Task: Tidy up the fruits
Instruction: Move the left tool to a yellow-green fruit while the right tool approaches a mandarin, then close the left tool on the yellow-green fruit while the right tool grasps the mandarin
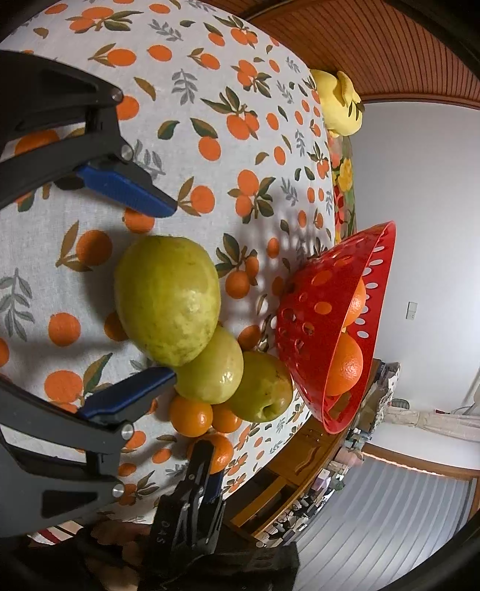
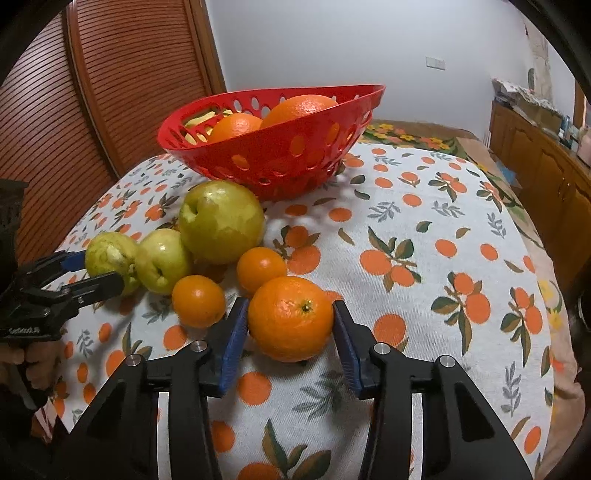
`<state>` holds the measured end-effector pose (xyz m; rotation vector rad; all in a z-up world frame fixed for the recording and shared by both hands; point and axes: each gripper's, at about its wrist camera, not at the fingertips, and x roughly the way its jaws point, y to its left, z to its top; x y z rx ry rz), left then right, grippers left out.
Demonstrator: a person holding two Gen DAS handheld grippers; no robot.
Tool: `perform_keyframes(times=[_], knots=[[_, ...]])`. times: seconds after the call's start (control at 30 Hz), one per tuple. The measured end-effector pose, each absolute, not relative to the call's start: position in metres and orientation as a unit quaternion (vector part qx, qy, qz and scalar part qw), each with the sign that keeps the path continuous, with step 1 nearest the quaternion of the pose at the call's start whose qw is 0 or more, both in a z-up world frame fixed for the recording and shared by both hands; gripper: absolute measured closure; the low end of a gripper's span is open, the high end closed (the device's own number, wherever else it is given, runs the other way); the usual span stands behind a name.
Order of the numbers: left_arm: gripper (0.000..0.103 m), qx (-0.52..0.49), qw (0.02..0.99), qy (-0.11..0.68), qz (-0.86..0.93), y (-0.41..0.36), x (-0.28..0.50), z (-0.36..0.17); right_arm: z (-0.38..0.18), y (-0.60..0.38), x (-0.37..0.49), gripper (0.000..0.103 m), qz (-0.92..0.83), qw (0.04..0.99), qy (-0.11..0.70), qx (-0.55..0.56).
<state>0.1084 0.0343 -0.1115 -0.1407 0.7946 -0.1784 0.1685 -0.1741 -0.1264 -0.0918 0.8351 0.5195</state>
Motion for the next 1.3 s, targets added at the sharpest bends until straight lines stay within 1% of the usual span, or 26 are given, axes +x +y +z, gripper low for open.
perform_keyframes(times=[0.3, 1.07, 1.1, 1.17, 1.3], knots=[[0.02, -0.068, 0.914, 0.39, -0.087, 0.035, 0.109, -0.113, -0.128, -0.176, 0.151, 0.057, 0.254, 0.887, 0.382, -0.046], [0.02, -0.065, 0.909, 0.402, -0.087, 0.03, 0.114, -0.121, -0.133, -0.179, 0.153, 0.056, 0.258, 0.886, 0.383, -0.034], [0.02, -0.067, 0.909, 0.403, -0.089, 0.03, 0.114, -0.121, -0.133, -0.179, 0.153, 0.056, 0.258, 0.886, 0.383, -0.034], [0.032, -0.075, 0.908, 0.399, -0.101, 0.031, 0.113, -0.121, -0.133, -0.179, 0.154, 0.056, 0.258, 0.886, 0.383, -0.033], [0.034, -0.074, 0.911, 0.394, -0.1, 0.03, 0.111, -0.12, -0.133, -0.179, 0.153, 0.056, 0.257, 0.887, 0.383, -0.034]])
